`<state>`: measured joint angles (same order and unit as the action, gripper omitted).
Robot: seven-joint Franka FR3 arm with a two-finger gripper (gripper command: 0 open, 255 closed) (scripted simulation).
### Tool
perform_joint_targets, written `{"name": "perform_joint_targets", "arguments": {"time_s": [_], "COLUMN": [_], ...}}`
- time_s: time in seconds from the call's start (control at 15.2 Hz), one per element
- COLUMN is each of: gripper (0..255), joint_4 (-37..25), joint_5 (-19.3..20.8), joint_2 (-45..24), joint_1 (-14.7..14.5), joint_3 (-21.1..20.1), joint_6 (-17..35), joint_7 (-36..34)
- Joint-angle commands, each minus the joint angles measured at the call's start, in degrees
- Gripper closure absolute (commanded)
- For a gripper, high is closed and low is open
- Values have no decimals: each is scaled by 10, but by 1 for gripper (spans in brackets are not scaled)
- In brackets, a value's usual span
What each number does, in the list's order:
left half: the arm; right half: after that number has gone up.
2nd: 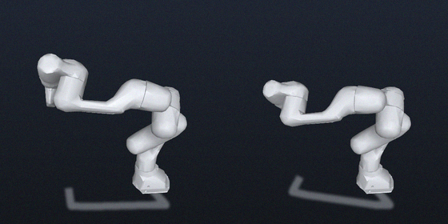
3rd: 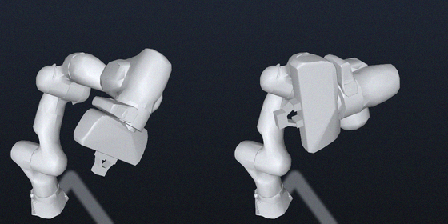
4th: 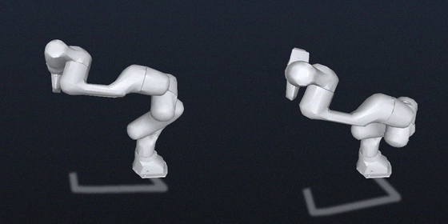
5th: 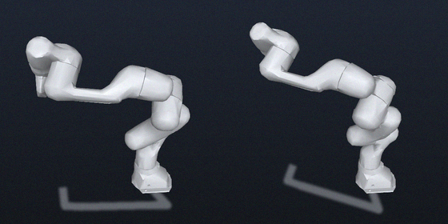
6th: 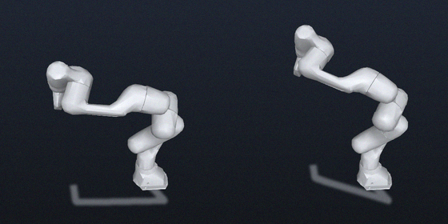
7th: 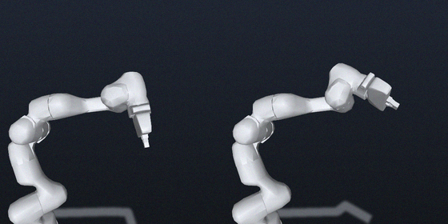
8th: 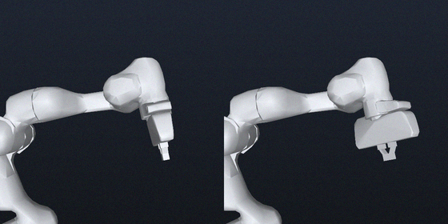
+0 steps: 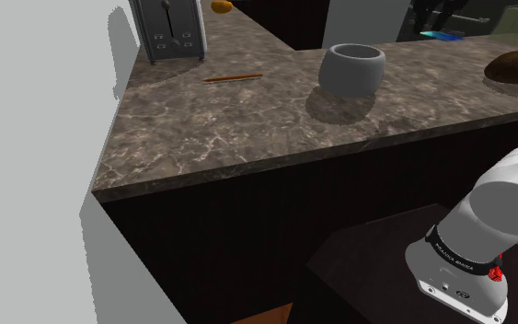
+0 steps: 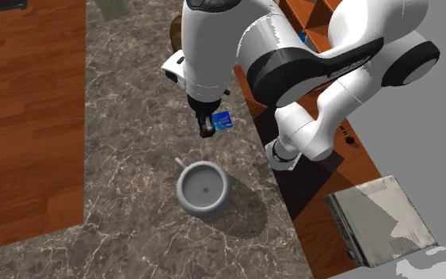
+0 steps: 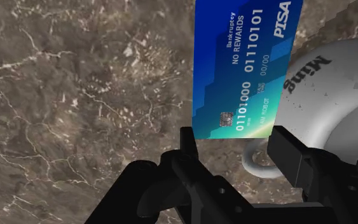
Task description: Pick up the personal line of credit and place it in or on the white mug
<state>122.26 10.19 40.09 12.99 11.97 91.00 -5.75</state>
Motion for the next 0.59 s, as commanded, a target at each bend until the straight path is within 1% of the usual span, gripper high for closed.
{"name": "perform_joint_targets", "arguments": {"time_s": [0.0,0.26,0.53], "gripper": [255,255,255], "joint_4": [-21,-56,-97], "joint_5": [-1,-4,-24], "joint_2": [-7,-18,-75], "joint_1": [-1,-2,-17], "joint_3": [-1,-2,-31], "joint_6": [-15,-38,-27], "joint_7": [2,4,-34]}}
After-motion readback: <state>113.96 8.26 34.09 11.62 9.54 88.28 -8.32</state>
